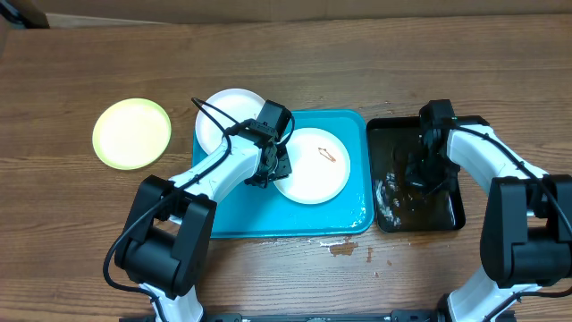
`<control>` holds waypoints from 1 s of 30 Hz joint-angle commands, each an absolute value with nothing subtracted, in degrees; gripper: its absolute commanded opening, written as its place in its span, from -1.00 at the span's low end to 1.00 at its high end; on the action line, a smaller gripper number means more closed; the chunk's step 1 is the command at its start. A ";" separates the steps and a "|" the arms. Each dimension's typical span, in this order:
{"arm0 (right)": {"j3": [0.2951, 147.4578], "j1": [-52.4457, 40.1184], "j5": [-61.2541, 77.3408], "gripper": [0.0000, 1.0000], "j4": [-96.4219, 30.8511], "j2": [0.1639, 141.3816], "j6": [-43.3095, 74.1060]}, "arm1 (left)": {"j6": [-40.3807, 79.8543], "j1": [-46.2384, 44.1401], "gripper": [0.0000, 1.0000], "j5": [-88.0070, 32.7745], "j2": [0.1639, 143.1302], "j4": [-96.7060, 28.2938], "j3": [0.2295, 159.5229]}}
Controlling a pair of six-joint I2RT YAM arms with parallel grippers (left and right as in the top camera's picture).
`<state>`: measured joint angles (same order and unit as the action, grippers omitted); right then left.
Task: Clean dirty plates on tray and stack at the side
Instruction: 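Grasp the sponge in the black tray with the right gripper, then rub the sponge in the water with the right gripper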
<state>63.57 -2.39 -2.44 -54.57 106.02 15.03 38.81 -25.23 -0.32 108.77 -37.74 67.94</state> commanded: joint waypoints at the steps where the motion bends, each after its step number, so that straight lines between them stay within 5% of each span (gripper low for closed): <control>1: 62.76 -2.50 -3.44 0.42 -53.23 105.65 14.81 | 37.65 -25.17 -0.22 0.58 109.40 -37.89 67.85; 9: 62.74 -2.50 -3.86 0.46 -48.99 105.65 14.83 | 37.65 -25.17 -0.24 0.58 109.40 -37.89 67.85; 10: 62.74 -2.50 -3.81 0.33 -48.51 105.65 14.85 | 37.65 -25.17 -0.23 0.58 109.40 -37.89 67.85; 13: 62.74 -2.50 -3.81 -0.67 -48.25 105.65 14.85 | 37.65 -25.17 -0.23 0.58 109.40 -37.89 67.85; 14: 62.74 -2.50 -3.81 -0.69 -48.23 105.65 14.83 | 37.65 -25.17 -0.23 0.58 109.40 -37.89 67.85; 15: 62.74 -2.50 -3.84 -0.49 -48.07 105.65 14.83 | 37.65 -25.17 -0.23 0.58 109.40 -37.89 67.85; 16: 62.74 -2.50 -3.84 0.18 -47.75 105.65 14.83 | 37.65 -25.15 -0.23 0.58 109.40 -37.89 67.85; 17: 62.74 -2.50 -3.86 0.47 -47.20 105.65 14.83 | 37.65 -25.15 -0.23 0.60 109.40 -37.89 67.85; 24: 62.74 -2.50 -4.27 0.55 -40.82 105.65 14.83 | 37.65 -25.17 -0.24 0.58 109.40 -37.91 67.85; 26: 62.74 -2.50 -4.25 0.36 -39.99 105.65 14.85 | 37.65 -25.17 -0.23 0.58 109.40 -37.91 67.85; 29: 62.72 -2.50 -4.25 -0.78 -40.23 105.65 14.85 | 37.65 -25.17 -0.23 0.58 109.40 -38.06 67.85; 30: 62.72 -2.50 -4.25 -0.93 -40.34 105.65 14.85 | 37.65 -25.15 -0.23 0.58 109.40 -38.06 67.85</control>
<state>63.31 -2.39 -3.84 -40.36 105.91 14.72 38.81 -25.23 -0.16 108.77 -37.89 67.94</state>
